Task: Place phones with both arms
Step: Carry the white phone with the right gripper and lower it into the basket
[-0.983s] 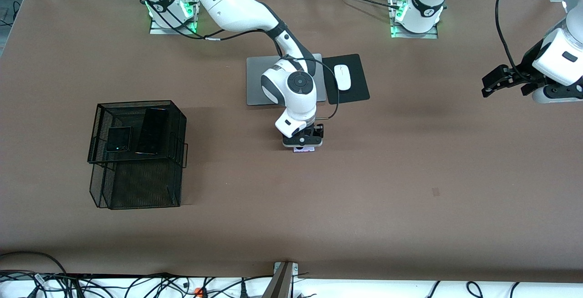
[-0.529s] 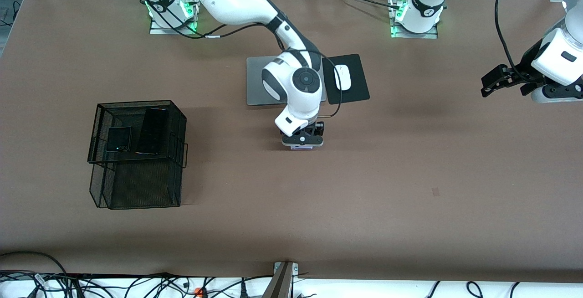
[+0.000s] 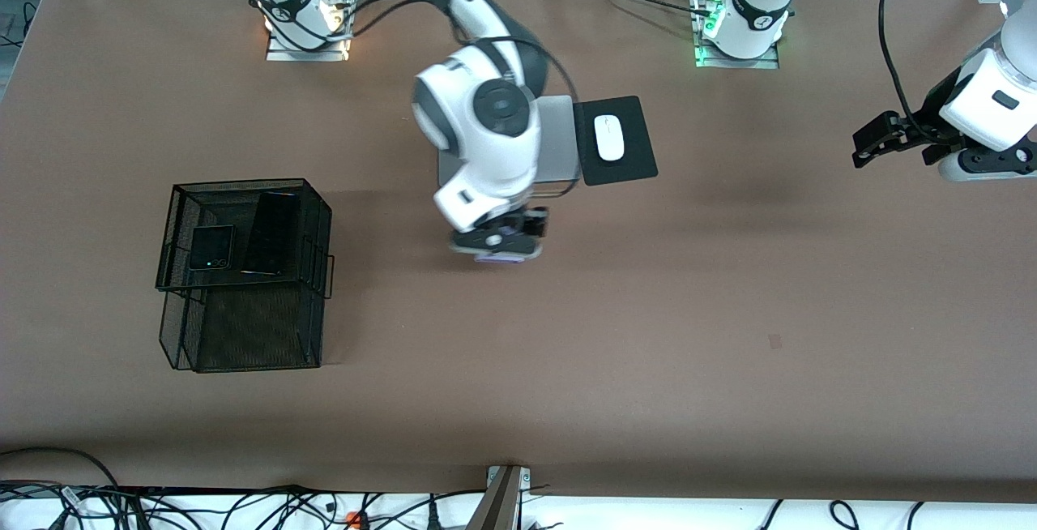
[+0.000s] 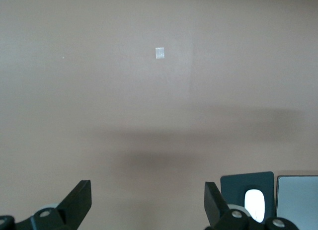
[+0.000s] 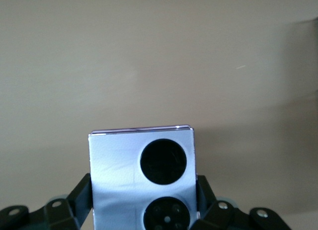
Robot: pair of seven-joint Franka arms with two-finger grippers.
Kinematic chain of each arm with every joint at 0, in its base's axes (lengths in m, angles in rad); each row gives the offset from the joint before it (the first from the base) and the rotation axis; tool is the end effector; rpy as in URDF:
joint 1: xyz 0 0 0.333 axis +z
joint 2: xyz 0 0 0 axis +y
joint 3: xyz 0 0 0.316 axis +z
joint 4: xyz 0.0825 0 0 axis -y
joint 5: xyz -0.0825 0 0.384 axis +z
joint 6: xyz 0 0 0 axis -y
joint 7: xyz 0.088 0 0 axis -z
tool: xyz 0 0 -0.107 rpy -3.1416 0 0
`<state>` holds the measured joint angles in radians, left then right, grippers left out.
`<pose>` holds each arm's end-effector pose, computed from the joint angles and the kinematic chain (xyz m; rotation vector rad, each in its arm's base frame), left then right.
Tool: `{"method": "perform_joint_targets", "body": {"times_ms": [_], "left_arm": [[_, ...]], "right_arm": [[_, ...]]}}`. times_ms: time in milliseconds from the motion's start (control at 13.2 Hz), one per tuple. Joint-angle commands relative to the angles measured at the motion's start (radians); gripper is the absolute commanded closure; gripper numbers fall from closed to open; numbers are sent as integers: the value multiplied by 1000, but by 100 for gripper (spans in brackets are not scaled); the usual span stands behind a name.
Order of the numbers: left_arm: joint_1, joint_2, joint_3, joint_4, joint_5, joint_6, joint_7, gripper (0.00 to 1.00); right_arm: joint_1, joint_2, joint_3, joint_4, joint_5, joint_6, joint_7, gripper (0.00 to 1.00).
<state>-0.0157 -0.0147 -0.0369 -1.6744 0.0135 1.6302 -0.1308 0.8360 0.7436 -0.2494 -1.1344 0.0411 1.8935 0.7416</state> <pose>0.5518 -0.0278 0.5887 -3.1223 -0.1206 0.0439 0.5940 0.4655 0.3774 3.0552 -0.1540 0.1641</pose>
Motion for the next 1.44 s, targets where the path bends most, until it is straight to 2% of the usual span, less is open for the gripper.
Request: {"method": "perform_joint_targets", "body": {"times_ms": [0, 151, 378, 454, 680, 832, 1059, 1361], "left_arm": [[-4, 10, 2, 35, -7, -29, 7, 0], [-4, 12, 2, 36, -6, -29, 7, 0], [-4, 12, 2, 36, -7, -29, 7, 0], [-6, 13, 2, 36, -7, -29, 7, 0], [-3, 13, 2, 36, -9, -29, 7, 0], [-4, 13, 2, 36, -7, -29, 7, 0], [-3, 13, 2, 36, -9, -29, 7, 0], [-3, 13, 2, 36, -9, -30, 7, 0]], "right_arm": [[-26, -153, -83, -235, -3, 33, -155, 100], [-72, -168, -166, -252, 23, 39, -336, 100], [-185, -147, -260, -249, 195, 77, -702, 100], [-207, -130, -292, -249, 207, 106, -782, 100], [-323, -72, -303, -249, 319, 215, -1042, 100], [-360, -34, -303, -249, 358, 242, -1082, 100], [-377, 48, -301, -249, 434, 389, -1133, 100], [-383, 103, -301, -251, 519, 397, -1168, 100]]}}
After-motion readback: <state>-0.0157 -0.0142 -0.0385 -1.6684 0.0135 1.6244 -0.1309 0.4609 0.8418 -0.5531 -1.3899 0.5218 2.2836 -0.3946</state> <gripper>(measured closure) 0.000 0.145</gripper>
